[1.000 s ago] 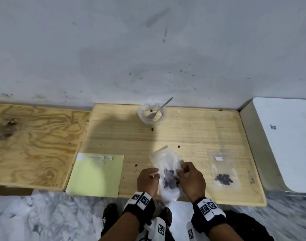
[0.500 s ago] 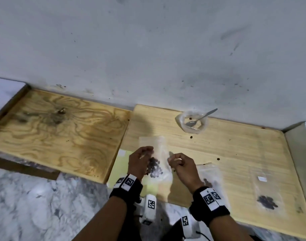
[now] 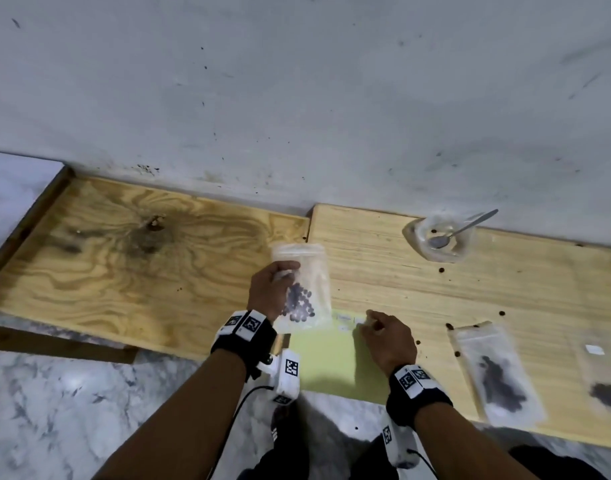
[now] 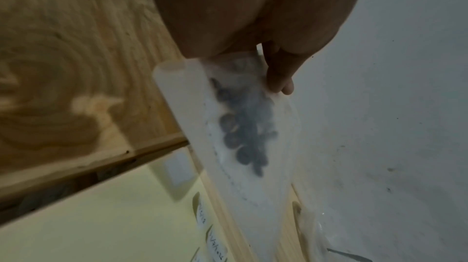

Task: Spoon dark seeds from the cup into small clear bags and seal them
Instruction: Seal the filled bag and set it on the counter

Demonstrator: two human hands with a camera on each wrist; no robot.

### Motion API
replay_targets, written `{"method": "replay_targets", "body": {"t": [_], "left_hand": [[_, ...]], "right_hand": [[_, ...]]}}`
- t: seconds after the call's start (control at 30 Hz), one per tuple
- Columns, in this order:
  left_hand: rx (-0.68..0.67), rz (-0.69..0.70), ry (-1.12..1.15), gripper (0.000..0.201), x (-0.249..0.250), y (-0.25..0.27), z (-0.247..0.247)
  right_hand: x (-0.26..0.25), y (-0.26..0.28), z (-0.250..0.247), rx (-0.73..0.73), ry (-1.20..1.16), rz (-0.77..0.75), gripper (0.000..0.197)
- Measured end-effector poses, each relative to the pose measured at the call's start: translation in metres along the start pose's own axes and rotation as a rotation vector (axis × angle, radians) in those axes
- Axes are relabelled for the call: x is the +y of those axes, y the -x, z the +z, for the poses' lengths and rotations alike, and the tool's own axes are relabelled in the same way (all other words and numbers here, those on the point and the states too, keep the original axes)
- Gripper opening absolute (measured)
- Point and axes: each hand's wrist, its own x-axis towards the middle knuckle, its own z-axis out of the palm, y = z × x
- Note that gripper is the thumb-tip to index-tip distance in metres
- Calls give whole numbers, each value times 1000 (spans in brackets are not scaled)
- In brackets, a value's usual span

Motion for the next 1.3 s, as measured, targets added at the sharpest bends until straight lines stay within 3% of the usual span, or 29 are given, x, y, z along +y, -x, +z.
{"method": "replay_targets", "body": {"t": [0.23, 0.37, 0.47, 0.57, 0.67, 0.73, 0.83, 1.1, 1.3], "left_hand": [[-71, 1, -78, 28, -2, -17, 2], [-71, 14, -31, 13, 0, -14, 3], [-93, 50, -50, 22, -2, -10, 0], [-123, 61, -18, 40, -1, -6, 1], [-199, 74, 1, 51, 3, 2, 7], [-248, 91, -29, 55, 4, 7, 12], [-311, 86, 1, 57, 7, 14, 19], [-358, 79, 37, 51, 7, 25, 20], [-226, 42, 98, 18, 7, 31, 23]], "right_hand": [[-13, -8, 11, 72, 152, 65, 16], [-11, -12, 8, 14, 64, 65, 10], [-8, -14, -4, -21, -57, 52, 17], [-23, -9, -17, 29, -294, -39, 17], [-63, 6, -29, 74, -507, -222, 16], [-89, 14, -30, 37, -512, -319, 15], [-107, 16, -23, 59, -427, -351, 14], [-114, 35, -18, 217, -239, -244, 16], [-105, 44, -24, 331, -291, -223, 40]]}}
